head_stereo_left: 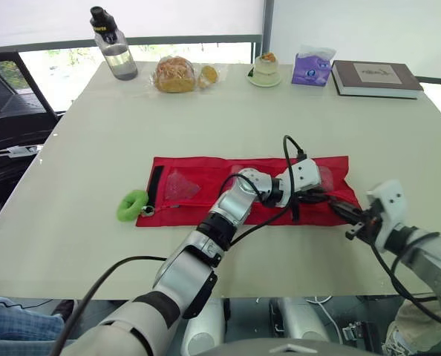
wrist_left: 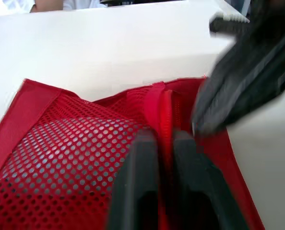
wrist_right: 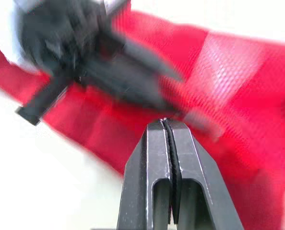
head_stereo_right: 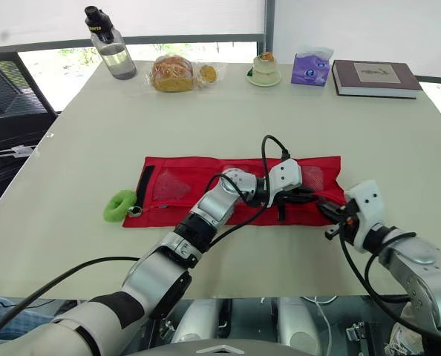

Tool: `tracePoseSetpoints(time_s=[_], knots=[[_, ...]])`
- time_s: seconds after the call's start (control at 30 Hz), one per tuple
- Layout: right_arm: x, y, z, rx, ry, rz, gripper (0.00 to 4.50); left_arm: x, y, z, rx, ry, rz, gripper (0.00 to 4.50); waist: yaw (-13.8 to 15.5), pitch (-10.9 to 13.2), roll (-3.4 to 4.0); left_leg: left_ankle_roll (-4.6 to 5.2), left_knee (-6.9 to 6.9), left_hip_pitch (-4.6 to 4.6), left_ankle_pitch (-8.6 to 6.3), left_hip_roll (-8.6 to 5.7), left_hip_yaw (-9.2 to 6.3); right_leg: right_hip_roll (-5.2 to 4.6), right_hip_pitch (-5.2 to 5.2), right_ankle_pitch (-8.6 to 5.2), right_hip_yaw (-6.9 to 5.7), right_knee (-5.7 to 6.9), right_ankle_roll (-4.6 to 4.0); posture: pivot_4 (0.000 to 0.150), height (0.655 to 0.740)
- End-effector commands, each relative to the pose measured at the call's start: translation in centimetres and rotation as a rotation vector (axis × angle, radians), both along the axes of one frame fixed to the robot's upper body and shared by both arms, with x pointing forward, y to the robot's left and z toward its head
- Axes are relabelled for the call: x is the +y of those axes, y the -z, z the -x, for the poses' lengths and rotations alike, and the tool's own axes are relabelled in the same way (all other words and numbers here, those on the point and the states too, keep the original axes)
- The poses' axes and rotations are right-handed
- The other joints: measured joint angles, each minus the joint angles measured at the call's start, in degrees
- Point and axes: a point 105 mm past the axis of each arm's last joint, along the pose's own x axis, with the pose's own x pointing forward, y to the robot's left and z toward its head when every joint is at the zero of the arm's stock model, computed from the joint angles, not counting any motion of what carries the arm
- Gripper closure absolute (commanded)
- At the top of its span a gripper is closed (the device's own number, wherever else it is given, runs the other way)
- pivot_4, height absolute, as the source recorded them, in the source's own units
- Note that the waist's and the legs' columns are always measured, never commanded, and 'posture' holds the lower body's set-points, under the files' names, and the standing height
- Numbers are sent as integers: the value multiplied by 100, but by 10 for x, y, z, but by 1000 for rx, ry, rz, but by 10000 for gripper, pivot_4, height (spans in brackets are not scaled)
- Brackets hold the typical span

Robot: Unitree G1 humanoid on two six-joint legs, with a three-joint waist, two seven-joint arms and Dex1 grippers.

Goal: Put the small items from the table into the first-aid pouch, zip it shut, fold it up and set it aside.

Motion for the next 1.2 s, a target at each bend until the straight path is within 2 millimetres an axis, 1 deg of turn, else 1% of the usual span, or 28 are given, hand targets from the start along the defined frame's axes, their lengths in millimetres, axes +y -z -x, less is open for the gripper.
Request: tracePoseSetpoints(time_s=[0.03, 0.13, 0.17, 0.2, 0.27, 0.3, 0.33, 0.37, 0.43, 0.5, 0.57, 0.6, 0.67, 0.73, 0.8, 0.83, 0.87, 0.93, 1.03, 1.1, 1.17, 1.2], knots=[[-8, -23, 8, -108, -35, -20, 45000, 4, -38, -1, 1, 22, 131, 23395, -10, 0, 0, 0, 0, 0, 0, 1, 0, 1, 0, 0, 1, 0, 0, 1500, 7400], [-18, -20, 7, -80, -41, -11, 45000, 19, -66, 7, 27, 85, 237, 9474, -15, 0, 0, 0, -1, 1, 0, 5, -1, 5, -1, 0, 2, 1, -1, 1500, 7400], [-22, -17, 5, -60, -34, 1, 45000, 27, -73, 8, 24, 100, 246, 6139, -15, 0, 0, 0, -1, 2, 0, 6, 0, 5, 0, 0, 2, 2, -1, 1500, 7400], [-27, -12, 1, -36, -2, 17, 45000, 36, -76, 7, 6, 94, 223, 224, -15, 0, 1, 0, -1, 4, 0, 6, 0, 4, 0, 0, 4, 2, -1, 1500, 7400], [-36, -1, -5, 27, 56, 26, 45000, 56, -83, 3, -37, 68, 187, 224, -18, -1, 3, 0, -2, 7, 0, 7, 0, 4, 1, 0, 5, 3, -3, 1500, 7400], [-37, 3, -6, 67, 59, 0, 39078, 72, -92, 1, -35, 49, 198, 0, -18, -2, 4, 0, -3, 9, 0, 6, -1, 5, 1, 0, 7, 5, -3, 1500, 7400], [-36, 7, -6, 101, 50, -22, 34626, 87, -99, 1, -33, 43, 205, 0, -24, -1, 3, -1, -3, 9, 0, 7, -1, 5, 0, 0, 7, 8, -4, 1500, 7400], [-36, 9, -6, 127, 46, -35, 32059, 99, -104, 3, -34, 44, 203, 0, -27, 1, 6, -1, -3, 9, 0, 8, -2, 6, -1, 1, 8, 8, -5, 1500, 7400], [-43, 17, -11, 163, 97, -11, 22593, 131, -105, 11, -44, 44, 145, 0, -55, 2, 7, -1, -6, 9, 0, 11, -5, 6, -2, 1, 9, 9, -8, 1500, 7400], [-50, 27, -13, 222, 145, 19, 11705, 159, -107, 28, -40, 73, 100, 0, -91, 2, 15, -1, -12, 12, 0, 13, -5, 6, -3, 5, 11, 8, -18, 1500, 7400], [-48, 34, -12, 274, 137, -14, 774, 180, -115, 47, -4, 90, 119, 0, -73, 3, 16, -1, -16, 12, 0, 17, -5, -4, -3, 9, 10, 7, -26, 1500, 7400], [-47, 37, -10, 295, 131, -30, 272, 186, -118, 53, 7, 88, 126, 0, -48, 4, 13, -1, -14, 9, 0, 17, -6, -9, -2, 8, 7, 6, -25, 1500, 7400], [-51, 44, -12, 329, 162, -11, 272, 199, -117, 65, 18, 70, 99, 0, -2, 6, 10, -1, -7, 6, 1, 14, -6, -20, 0, 1, 6, 4, -11, 1500, 7400], [-53, 47, -15, 333, 173, -18, 272, 208, -114, 75, 34, 64, 59, 0, 2, 5, 10, 0, -2, 6, 1, 13, -1, -25, 0, -11, 8, 3, -25, 1500, 7400], [-53, 47, -18, 329, 179, -53, 272, 213, -112, 83, 56, 57, 31, 0, 6, 4, 3, 1, -1, 12, 1, 12, 1, -28, 5, -13, 8, 2, -25, 1500, 7400], [-53, 46, -21, 327, 183, -81, 272, 214, -112, 85, 40, 46, 10, 0, 19, 3, 3, 1, 0, 12, 1, 14, -1, -27, 5, -13, 6, 1, -25, 1500, 7400], [-53, 45, -22, 331, 181, -105, 2644, 214, -114, 86, 24, 35, 8, 0, 20, 3, 1, 1, 0, 12, 1, 12, -3, -28, 8, -13, 3, 2, -26, 1500, 7400], [-58, 46, -22, 327, 198, -102, 8150, 212, -122, 90, -1, 23, 26, 0, 18, 4, -2, 1, 0, 11, 1, 13, -2, -26, 7, -13, 4, 0, -25, 1500, 7400], [-73, 47, -19, 327, 236, -98, 21294, 208, -126, 91, -12, 3, 48, 0, 15, 5, -2, 1, -3, 10, 1, 13, -2, -24, 6, -13, 4, 0, -25, 1500, 7400], [-88, 47, -19, 323, 271, -84, 31866, 206, -127, 90, -12, -10, 67, 0, 16, 5, -2, 1, -6, 10, 1, 12, 0, -23, 6, -11, 3, 0, -21, 1500, 7400], [-108, 46, -21, 299, 331, -69, 43071, 205, -130, 88, -9, -19, 88, 0, 20, 5, -2, 1, -5, 11, 1, 11, 2, -22, 7, -9, 3, 1, -18, 1500, 7400], [-119, 46, -22, 292, 371, -64, 44385, 204, -130, 87, -9, -20, 90, 0, 25, 5, -2, 1, -2, 11, 1, 10, 3, -22, 9, -11, 3, 0, -22, 1500, 7400]])
